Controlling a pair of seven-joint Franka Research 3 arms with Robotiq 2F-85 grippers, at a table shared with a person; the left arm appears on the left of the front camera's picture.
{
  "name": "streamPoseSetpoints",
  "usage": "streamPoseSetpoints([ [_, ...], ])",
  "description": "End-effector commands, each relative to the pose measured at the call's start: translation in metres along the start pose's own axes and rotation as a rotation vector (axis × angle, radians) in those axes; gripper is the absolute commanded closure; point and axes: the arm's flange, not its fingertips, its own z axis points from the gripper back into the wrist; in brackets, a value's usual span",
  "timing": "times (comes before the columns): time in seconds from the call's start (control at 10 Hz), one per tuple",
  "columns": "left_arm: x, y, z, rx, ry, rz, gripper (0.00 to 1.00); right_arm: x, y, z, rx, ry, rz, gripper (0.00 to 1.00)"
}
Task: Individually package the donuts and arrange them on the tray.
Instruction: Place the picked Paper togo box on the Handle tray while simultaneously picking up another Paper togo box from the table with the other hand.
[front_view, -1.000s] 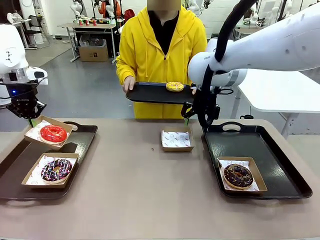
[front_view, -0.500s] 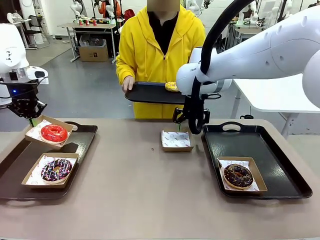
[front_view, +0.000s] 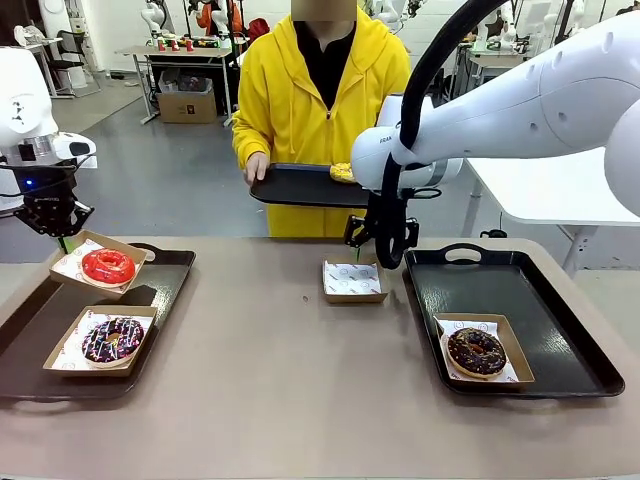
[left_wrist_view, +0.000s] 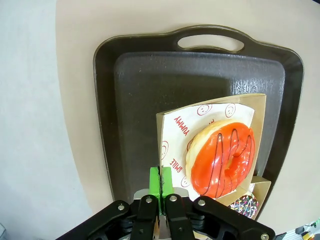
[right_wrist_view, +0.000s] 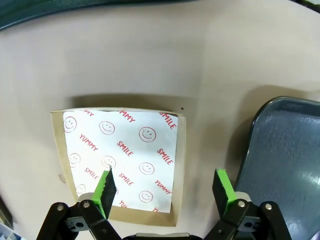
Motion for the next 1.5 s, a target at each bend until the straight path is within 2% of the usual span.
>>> streamPoseSetpoints([
  [0.0, 0.0, 0.0, 0.0, 0.0, 0.0, 0.0, 0.99, -0.001, 0.001, -0.003, -0.006, -0.008, 0.006, 0.0],
  [0.4, 0.022, 0.004, -0.009, -0.021, 0.016, 0.046, 0.99, -0.017, 0.008, -0.012, -0.041, -0.026, 0.0, 0.0],
  [0.8, 0.044, 0.005, -0.017, -0.05, 0.016, 0.007, 0.99, -0.03, 0.0, -0.011, -0.04, -0.031, -0.013, 0.0],
  [1.4, 0.06, 0.007, -0.03, -0.044, 0.039, 0.007, 0.99, -0.028, -0.005, -0.017, -0.033, -0.012, -0.019, 0.0],
])
